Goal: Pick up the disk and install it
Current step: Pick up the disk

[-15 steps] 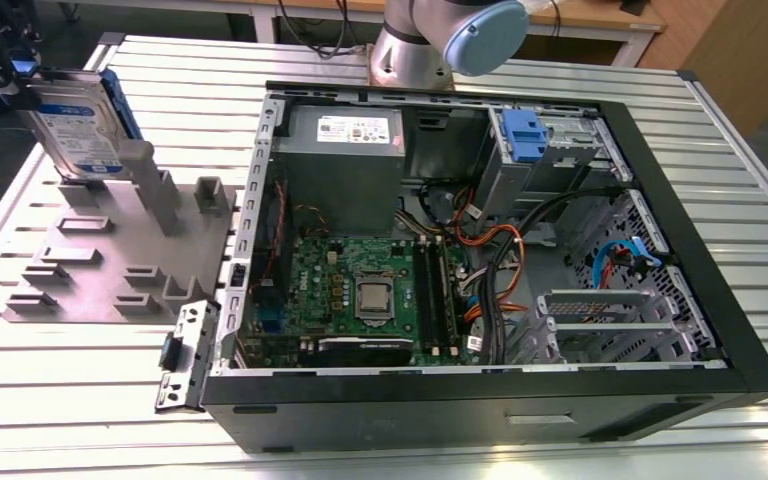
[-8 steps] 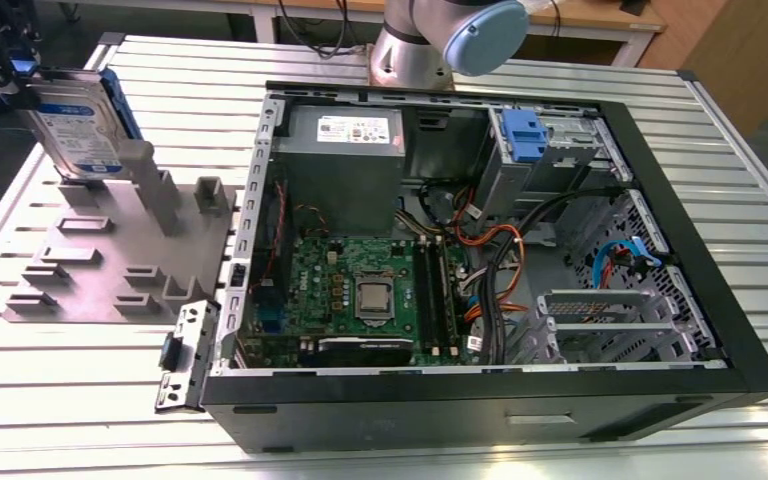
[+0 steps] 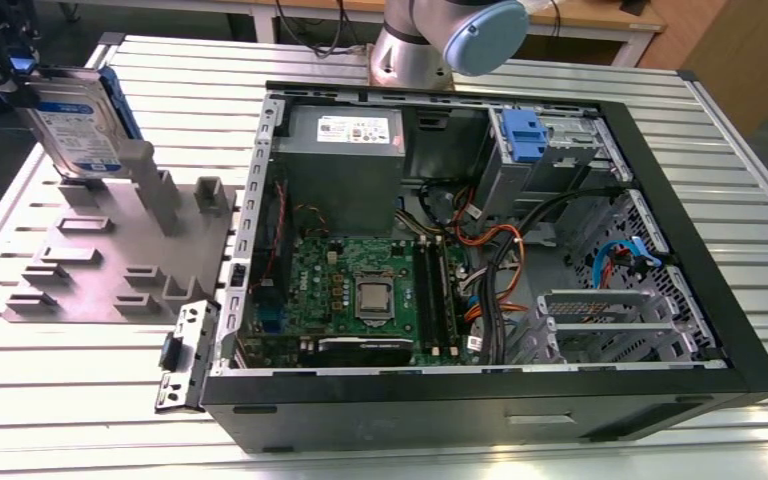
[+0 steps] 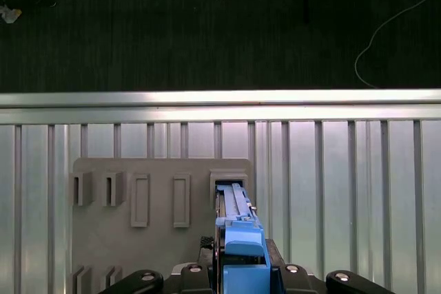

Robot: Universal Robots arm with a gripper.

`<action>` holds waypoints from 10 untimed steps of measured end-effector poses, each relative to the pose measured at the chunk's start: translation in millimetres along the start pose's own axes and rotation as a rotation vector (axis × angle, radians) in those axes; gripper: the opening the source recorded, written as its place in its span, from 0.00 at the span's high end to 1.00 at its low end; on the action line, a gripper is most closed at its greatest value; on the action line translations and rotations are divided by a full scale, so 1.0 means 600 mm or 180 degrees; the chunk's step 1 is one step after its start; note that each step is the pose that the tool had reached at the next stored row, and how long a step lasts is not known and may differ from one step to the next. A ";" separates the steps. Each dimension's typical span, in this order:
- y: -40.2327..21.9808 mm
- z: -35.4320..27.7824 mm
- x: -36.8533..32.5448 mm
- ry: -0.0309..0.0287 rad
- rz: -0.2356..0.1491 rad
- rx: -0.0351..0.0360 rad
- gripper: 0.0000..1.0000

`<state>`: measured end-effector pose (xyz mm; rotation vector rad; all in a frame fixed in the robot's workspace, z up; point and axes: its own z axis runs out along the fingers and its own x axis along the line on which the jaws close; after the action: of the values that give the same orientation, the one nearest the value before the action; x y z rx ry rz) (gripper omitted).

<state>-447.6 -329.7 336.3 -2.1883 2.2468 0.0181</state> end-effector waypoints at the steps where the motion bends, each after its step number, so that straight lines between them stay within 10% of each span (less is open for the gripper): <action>1: 0.000 0.000 0.000 0.0000 0.0000 0.0000 0.64; 10: 0.000 -0.006 0.000 0.0000 0.0000 -0.0001 0.64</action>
<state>-447.6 -329.6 339.8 -2.1884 2.2469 0.0182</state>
